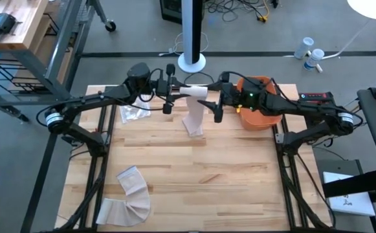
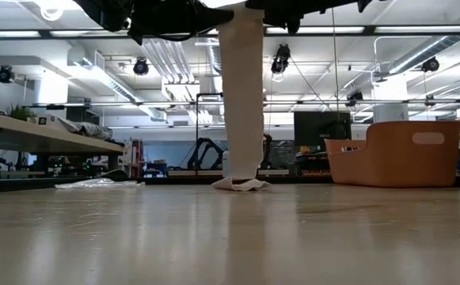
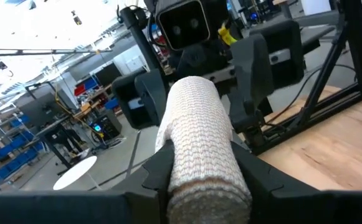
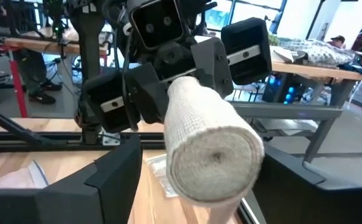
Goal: Roll bandage
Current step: Roll the center brown bandage
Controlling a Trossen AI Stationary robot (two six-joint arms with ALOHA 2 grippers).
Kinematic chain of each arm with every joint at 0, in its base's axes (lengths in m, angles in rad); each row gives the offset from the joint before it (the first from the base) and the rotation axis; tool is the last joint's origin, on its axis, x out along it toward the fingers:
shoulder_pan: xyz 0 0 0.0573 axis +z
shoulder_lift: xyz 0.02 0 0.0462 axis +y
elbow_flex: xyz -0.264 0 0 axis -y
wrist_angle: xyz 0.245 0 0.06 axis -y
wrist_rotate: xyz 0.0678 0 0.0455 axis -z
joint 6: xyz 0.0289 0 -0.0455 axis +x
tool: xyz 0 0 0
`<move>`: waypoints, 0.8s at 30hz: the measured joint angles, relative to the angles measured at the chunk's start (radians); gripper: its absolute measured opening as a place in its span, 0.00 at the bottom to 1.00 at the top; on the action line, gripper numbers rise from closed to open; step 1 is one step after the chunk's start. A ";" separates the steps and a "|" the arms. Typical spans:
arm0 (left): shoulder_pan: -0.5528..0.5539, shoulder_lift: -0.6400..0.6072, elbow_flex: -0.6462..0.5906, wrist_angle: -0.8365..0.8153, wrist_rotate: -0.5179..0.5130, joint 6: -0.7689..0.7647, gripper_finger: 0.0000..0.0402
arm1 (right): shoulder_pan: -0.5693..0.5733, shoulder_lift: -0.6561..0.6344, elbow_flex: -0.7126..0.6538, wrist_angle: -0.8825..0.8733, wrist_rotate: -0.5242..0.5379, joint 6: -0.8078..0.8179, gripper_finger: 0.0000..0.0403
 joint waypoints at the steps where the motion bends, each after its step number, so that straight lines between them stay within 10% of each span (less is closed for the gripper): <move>1: 0.000 0.000 0.000 0.000 0.001 -0.001 0.28 | 0.000 0.008 0.011 -0.005 0.001 -0.001 0.63; 24: 0.005 -0.051 -0.002 -0.069 -0.064 0.074 0.43 | 0.000 0.006 0.084 -0.163 0.011 0.001 0.19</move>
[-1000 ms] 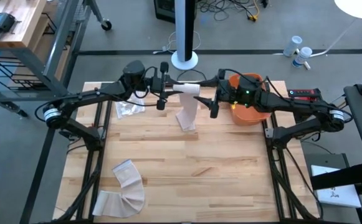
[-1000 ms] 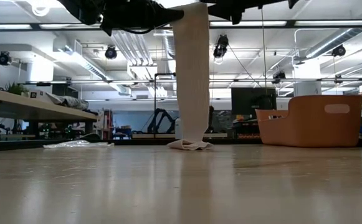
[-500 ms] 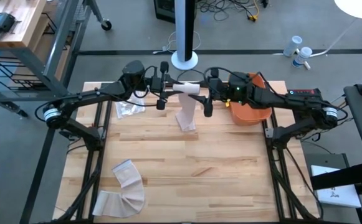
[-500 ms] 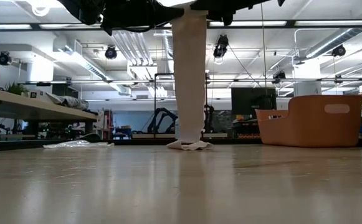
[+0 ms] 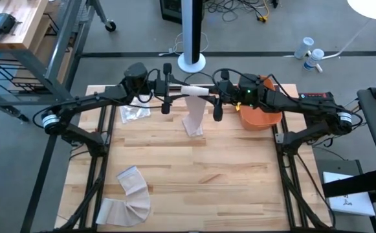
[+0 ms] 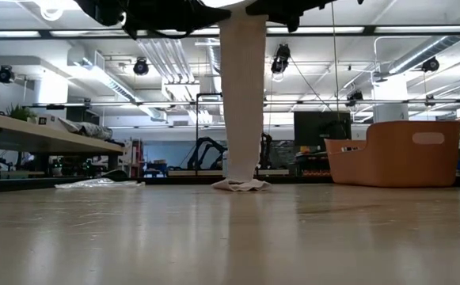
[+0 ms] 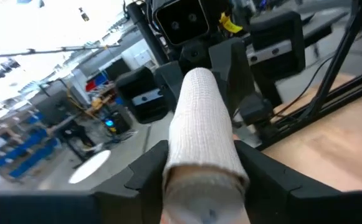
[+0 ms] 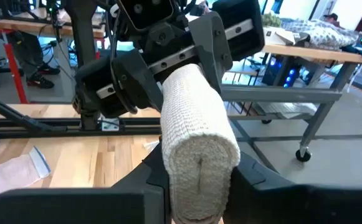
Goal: Roll bandage
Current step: Roll the center brown bandage
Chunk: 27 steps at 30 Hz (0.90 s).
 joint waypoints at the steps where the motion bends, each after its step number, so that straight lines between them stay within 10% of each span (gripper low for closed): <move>1: 0.000 -0.004 0.000 0.001 0.000 0.005 0.44 | 0.000 -0.001 0.000 0.002 0.000 0.000 0.19; 17: -0.007 -0.002 0.000 0.001 0.012 0.065 0.57 | 0.001 -0.001 0.000 0.038 -0.022 0.052 0.20; 27: -0.008 0.001 0.000 -0.020 0.012 0.043 0.18 | 0.001 0.000 -0.002 0.069 -0.037 0.066 0.20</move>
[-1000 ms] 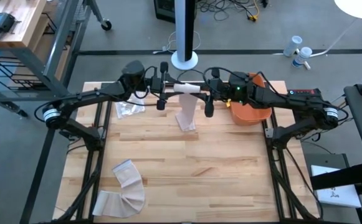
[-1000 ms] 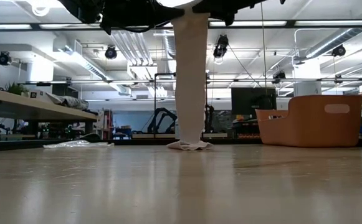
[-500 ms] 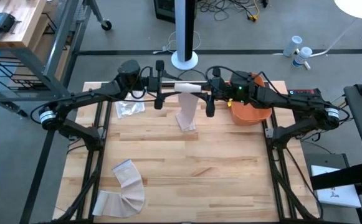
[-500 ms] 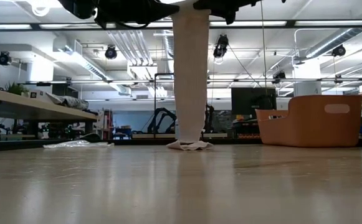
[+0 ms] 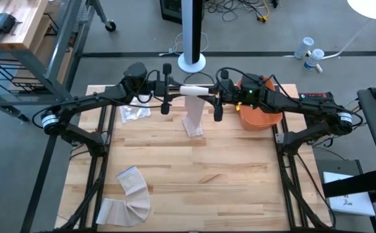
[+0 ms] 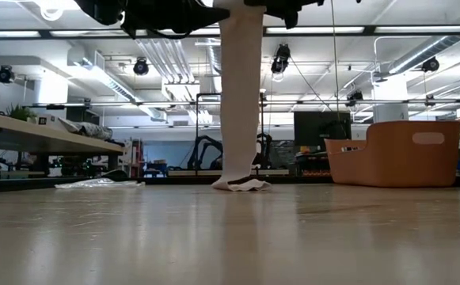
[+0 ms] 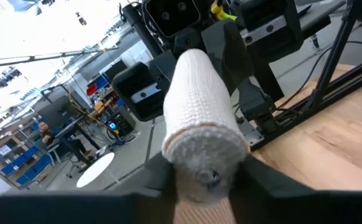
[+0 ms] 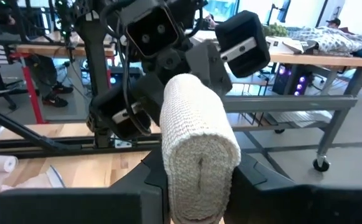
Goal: Roll bandage
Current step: Roll the center brown bandage
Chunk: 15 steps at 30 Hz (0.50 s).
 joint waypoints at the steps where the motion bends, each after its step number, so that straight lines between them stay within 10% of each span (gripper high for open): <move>1: 0.000 0.000 0.000 0.000 0.000 0.000 0.14 | 0.000 0.000 0.000 0.007 -0.002 0.003 0.20; 8: 0.000 0.000 0.000 0.000 0.000 0.000 0.07 | 0.000 0.000 0.000 0.018 -0.003 0.005 0.20; 15: 0.000 0.000 0.000 -0.003 0.000 0.000 0.28 | 0.000 0.000 0.000 0.029 -0.009 0.007 0.20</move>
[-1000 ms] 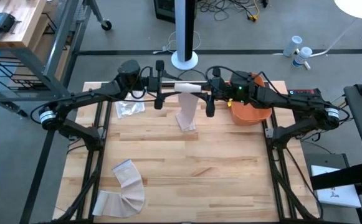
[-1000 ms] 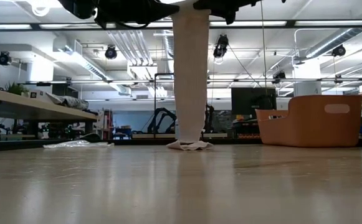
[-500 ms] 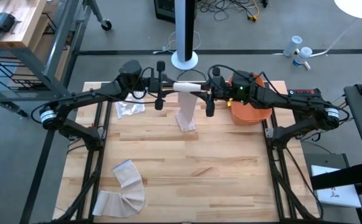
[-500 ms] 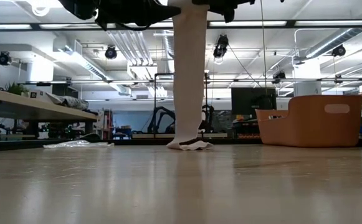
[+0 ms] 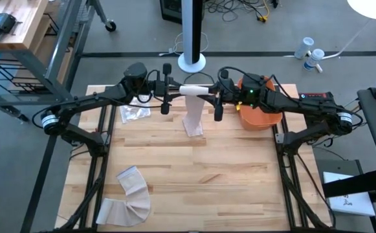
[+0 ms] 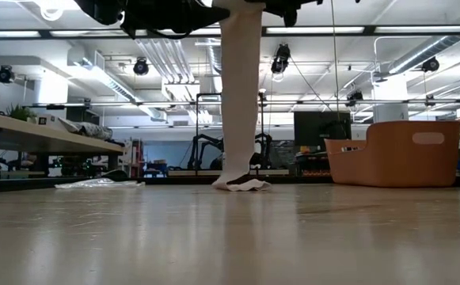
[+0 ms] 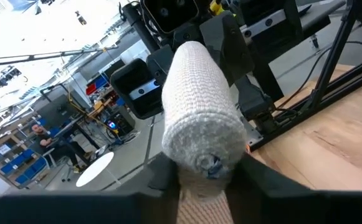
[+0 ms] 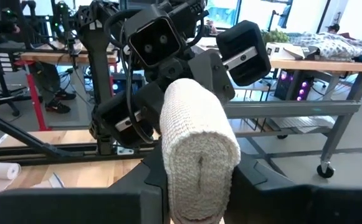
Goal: Roll bandage
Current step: Roll the center brown bandage
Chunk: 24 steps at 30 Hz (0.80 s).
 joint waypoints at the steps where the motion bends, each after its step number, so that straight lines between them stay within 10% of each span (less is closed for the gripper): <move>1: 0.000 0.000 0.000 -0.002 0.000 0.000 0.31 | 0.000 0.000 0.000 0.007 -0.011 0.006 0.20; 10: -0.002 0.016 0.000 0.004 0.000 -0.002 0.50 | 0.000 -0.005 0.000 0.051 -0.054 0.009 0.20; 19: -0.002 0.026 0.001 0.021 0.009 -0.068 0.05 | 0.000 -0.005 0.001 0.075 -0.072 0.033 0.21; 24: -0.003 0.025 -0.012 0.021 0.033 -0.079 0.01 | -0.002 -0.005 0.001 0.137 -0.072 0.063 0.20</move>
